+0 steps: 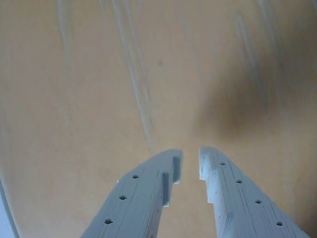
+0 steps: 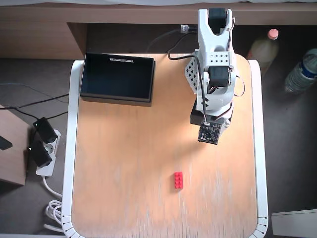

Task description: Grasp a lego block and put it in the bin.

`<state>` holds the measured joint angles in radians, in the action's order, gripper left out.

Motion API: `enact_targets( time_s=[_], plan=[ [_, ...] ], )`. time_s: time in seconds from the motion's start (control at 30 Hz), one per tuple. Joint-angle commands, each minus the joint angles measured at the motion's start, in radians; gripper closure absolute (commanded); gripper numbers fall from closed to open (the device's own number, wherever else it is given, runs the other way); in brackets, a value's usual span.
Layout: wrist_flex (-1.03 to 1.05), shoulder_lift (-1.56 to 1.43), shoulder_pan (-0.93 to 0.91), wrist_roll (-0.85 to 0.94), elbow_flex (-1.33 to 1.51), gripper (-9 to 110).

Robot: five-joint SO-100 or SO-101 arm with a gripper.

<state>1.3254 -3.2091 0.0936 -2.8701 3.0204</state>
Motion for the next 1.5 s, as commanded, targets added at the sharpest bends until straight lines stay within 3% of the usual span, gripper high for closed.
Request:
enact_targets(
  time_s=[0.0,1.47],
  plan=[
    [0.009,-0.089,0.009,0.003,0.152,101],
    [0.009,-0.089,0.021,-0.029,0.152,101]
  ],
)
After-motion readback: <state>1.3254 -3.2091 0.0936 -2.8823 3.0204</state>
